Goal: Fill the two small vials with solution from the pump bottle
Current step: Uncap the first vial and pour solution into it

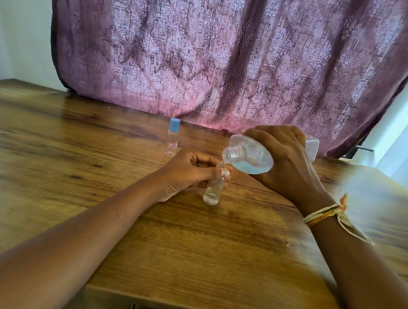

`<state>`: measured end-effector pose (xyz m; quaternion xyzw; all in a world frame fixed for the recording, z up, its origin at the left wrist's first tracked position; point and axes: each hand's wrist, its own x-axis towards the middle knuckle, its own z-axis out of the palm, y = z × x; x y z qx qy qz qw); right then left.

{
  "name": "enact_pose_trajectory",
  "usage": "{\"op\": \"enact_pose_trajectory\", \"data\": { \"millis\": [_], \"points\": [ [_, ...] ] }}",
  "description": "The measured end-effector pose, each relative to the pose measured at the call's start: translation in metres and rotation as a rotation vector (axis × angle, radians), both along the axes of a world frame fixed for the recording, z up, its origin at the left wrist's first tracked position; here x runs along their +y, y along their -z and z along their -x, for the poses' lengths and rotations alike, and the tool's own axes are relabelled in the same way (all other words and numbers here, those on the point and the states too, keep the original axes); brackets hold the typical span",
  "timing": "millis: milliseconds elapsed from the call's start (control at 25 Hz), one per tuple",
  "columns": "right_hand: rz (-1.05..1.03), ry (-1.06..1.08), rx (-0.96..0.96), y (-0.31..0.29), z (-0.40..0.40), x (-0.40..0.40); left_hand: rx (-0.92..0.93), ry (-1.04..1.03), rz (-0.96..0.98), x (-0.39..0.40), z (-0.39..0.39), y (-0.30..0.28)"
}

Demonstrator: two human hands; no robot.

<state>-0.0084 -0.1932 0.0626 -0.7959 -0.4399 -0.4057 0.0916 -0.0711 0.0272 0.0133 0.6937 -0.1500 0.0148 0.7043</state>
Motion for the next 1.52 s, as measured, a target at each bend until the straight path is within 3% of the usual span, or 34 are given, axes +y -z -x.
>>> {"op": "enact_pose_trajectory", "data": {
  "millis": [1520],
  "points": [
    [-0.017, 0.007, -0.029, -0.0023, 0.0019, -0.0008, 0.015, 0.026, 0.003, 0.0022, 0.0014, -0.0015]
  ]
}}
